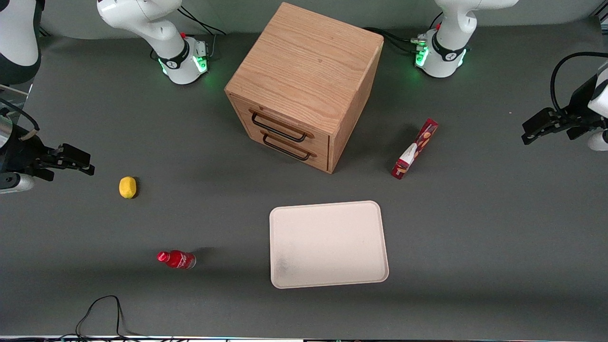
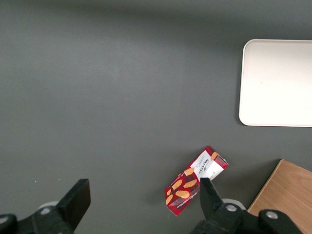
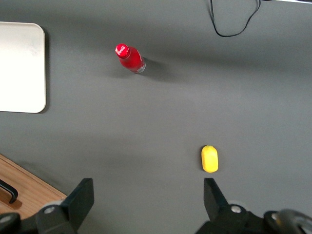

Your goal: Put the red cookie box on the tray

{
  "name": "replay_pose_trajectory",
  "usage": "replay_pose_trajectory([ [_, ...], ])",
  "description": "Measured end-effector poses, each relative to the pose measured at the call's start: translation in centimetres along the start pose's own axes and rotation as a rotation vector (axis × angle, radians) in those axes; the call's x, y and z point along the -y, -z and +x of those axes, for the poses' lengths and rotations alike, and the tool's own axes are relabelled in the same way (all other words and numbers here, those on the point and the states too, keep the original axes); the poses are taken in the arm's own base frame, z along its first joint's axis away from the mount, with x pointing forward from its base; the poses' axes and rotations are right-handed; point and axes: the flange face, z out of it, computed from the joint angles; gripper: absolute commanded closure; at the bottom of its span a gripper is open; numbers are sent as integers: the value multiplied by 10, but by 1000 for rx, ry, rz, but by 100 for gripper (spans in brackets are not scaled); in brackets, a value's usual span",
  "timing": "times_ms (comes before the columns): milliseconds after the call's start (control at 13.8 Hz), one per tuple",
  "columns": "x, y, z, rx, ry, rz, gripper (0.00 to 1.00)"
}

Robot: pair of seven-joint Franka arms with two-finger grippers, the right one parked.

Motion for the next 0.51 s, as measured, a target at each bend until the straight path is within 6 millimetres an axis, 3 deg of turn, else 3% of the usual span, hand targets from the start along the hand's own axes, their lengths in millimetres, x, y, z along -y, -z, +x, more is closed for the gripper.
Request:
replay_pose_trajectory([
  [508,0,2,-1,3,0,0,0],
])
